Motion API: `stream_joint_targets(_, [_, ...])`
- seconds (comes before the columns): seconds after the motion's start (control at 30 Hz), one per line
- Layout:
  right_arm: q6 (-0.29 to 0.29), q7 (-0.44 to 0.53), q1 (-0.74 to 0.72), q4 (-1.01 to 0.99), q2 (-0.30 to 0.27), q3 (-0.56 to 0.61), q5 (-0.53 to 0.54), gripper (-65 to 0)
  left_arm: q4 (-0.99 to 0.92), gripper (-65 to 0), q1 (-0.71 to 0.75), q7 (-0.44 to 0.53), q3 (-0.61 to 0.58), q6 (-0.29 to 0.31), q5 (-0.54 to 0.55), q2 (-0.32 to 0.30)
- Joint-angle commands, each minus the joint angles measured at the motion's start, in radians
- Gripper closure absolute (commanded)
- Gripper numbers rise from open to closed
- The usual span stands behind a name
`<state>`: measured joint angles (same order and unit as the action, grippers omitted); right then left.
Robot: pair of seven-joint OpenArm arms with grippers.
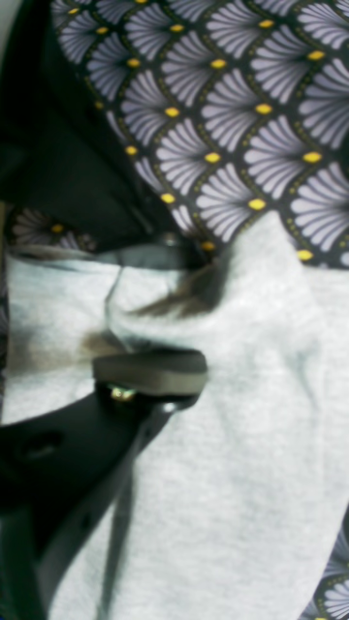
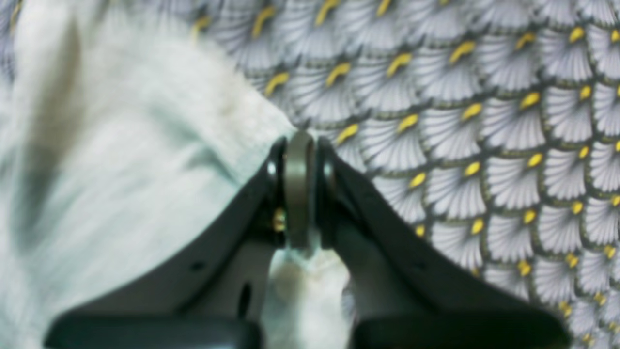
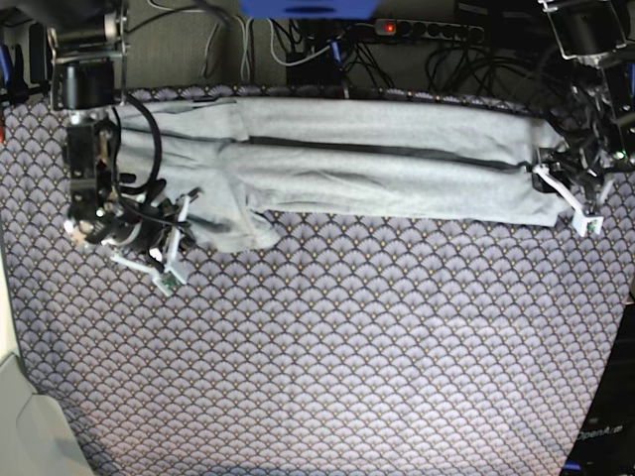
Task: Fold the T-shirt properly
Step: 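Grasp the strip's ends with both grippers and straighten it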
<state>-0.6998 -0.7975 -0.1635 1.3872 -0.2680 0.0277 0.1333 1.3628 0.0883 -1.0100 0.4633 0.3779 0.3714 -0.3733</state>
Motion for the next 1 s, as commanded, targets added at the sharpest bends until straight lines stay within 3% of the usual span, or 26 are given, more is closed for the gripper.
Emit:
stream_joint_targets(0.0, [0.002, 0.010, -0.023, 0.073, -0.010, -0.007, 0.016, 0.0, -0.001, -26.7, -0.002, -0.022, -0.008, 0.014, 0.025, 0.004])
stream_joint_targets(0.13, [0.002, -0.064, 0.037, 0.237, -0.012, -0.019, 0.015, 0.0, -0.001, -26.7, -0.002, -0.022, -0.008, 0.016, 0.025, 0.004])
stream_joint_targets(0.27, [0.002, -0.098, 0.123, 0.378, -0.012, -0.102, 0.015, 0.0, -0.001, -26.7, 0.000, -0.022, -0.008, 0.017, 0.025, 0.004])
stream_joint_targets(0.5, [0.002, -0.099, 0.296, 0.524, -0.012, -0.186, 0.015, 0.0, -0.001, -26.7, 0.000, -0.022, -0.010, 0.017, 0.025, 0.004])
stream_joint_targets(0.97, [0.002, -0.090, 0.505, 0.574, -0.007, -0.277, 0.015, 0.0, -0.001, -27.0, 0.005, -0.020, -0.010, 0.019, 0.025, 0.004])
